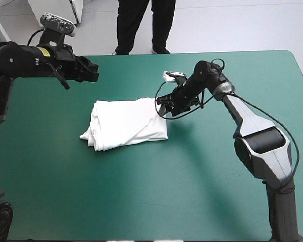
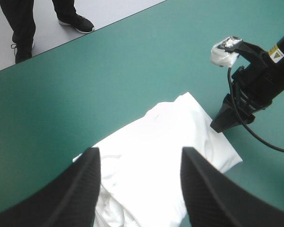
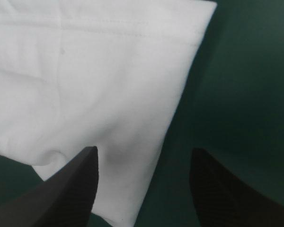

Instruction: Fold the cloth

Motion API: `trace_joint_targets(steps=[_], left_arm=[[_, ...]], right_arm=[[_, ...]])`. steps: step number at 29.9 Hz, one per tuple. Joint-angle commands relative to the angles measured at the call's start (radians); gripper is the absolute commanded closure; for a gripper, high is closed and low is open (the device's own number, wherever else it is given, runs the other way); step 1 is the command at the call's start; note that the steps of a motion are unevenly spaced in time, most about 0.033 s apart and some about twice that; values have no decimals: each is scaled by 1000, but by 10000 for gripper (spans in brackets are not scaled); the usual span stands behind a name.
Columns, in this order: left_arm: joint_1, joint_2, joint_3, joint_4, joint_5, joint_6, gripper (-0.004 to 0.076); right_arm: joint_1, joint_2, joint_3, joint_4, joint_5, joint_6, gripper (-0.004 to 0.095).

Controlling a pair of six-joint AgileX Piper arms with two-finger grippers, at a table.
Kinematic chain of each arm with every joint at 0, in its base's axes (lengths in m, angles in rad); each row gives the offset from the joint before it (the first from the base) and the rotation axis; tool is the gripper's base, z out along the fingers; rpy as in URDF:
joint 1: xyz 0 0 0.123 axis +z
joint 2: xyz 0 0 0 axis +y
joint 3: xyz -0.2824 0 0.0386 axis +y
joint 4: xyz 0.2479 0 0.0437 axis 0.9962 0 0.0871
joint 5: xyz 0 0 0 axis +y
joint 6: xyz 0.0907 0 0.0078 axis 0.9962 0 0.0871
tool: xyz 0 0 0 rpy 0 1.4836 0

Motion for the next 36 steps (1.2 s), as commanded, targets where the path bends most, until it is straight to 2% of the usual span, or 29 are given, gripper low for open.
trace_joint_targets(steps=[1,18,21,23,25,27,31,36], left_arm=[[1,-38,-23,-17,28,-7,328],[1,-36,-23,-18,28,-7,336],[1,-36,-23,-18,28,-7,336],[1,-36,-23,-18,28,-7,336],[1,-36,-23,-18,28,-7,336],[1,-36,-23,-23,28,-8,336],[1,-36,-23,-36,28,-8,336],[1,-41,-23,-46,28,-8,336]], right_arm=[[-8,-70,-15,51,-15,-25,357],[-4,36,-15,196,-19,-94,369],[-4,47,-15,242,-35,-114,456],[-4,47,-15,244,-49,-123,583],[-4,47,-15,244,-53,-142,789],[-4,47,-15,225,-46,-148,920],[-8,45,-15,202,-17,-148,917],[-50,-11,-15,24,-17,-126,917]])
